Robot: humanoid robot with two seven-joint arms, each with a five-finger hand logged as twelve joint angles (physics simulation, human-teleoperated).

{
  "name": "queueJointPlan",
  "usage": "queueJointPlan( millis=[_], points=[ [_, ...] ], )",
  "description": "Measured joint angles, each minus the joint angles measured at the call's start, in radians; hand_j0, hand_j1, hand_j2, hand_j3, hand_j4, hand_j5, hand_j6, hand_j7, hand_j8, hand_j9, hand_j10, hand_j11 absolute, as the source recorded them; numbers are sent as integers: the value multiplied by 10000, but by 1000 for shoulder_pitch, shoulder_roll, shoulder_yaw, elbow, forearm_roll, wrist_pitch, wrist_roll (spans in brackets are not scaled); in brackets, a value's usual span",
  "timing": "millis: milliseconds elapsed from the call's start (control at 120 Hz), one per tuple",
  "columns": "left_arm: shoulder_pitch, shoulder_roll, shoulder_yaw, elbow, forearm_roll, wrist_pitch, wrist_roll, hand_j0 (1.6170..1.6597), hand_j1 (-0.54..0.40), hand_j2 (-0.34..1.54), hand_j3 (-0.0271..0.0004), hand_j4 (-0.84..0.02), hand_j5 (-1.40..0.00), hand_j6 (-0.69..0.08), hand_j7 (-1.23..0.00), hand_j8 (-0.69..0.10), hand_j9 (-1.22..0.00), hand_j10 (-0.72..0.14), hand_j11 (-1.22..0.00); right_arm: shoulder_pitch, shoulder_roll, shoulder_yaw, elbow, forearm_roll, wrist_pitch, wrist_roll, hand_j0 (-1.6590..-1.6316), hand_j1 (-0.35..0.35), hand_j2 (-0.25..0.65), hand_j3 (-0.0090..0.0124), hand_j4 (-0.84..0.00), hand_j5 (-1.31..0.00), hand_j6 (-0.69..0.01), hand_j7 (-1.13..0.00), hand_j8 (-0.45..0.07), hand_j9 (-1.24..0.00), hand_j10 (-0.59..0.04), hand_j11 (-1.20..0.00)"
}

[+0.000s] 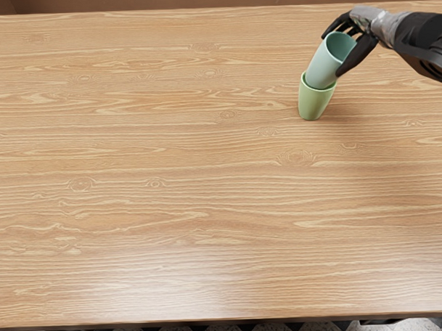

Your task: Pick up cup and place in cup with right hand

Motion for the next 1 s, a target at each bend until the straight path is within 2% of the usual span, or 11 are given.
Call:
queueJointPlan(
  millis=[367, 550, 700, 917, 1000],
  points=[
    [0, 0, 0, 0, 0, 0, 0, 16581, 3491, -1, 0, -3, 0, -3, 0, -3, 0, -1, 0, 2, -2, -5, -10, 2, 12, -1, -16553, 661, -263, 5, -4662, -6690, -2995, -6418, -2577, -6652, -3844, -6686],
    [0, 0, 0, 0, 0, 0, 0, 16581, 3491, 0, 0, -3, 0, -3, 0, -3, 0, -2, 0, 4, 0, -4, -16, 9, 12, -4, -16569, 687, -215, 0, -4159, -5740, -3399, -5588, -3024, -5742, -3822, -5762],
    [0, 0, 0, 0, 0, 0, 0, 16581, 3491, 0, 0, -3, 0, -3, 0, -3, 0, -2, 0, 5, 1, -3, -17, 27, 9, -5, -16575, 560, -328, 0, -3722, -4986, -3361, -4913, -3183, -4986, -3560, -4995],
    [0, 0, 0, 0, 0, 0, 0, 16581, 3491, 0, 0, -3, 0, -3, 0, -3, 0, -2, 0, 6, 7, 7, -18, 47, 2, -5, -16579, -157, -423, 0, -2919, -3831, -2800, -3804, -2734, -3831, -2860, -3833],
    [0, 0, 0, 0, 0, 0, 0, 16581, 3491, 0, 0, -3, 0, -3, 0, -3, 0, -2, 0, 8, 10, 10, -18, 78, 2, -5, -16579, -723, -367, 0, -2412, -3151, -2337, -3131, -2290, -3150, -2371, -3152]
  ],
)
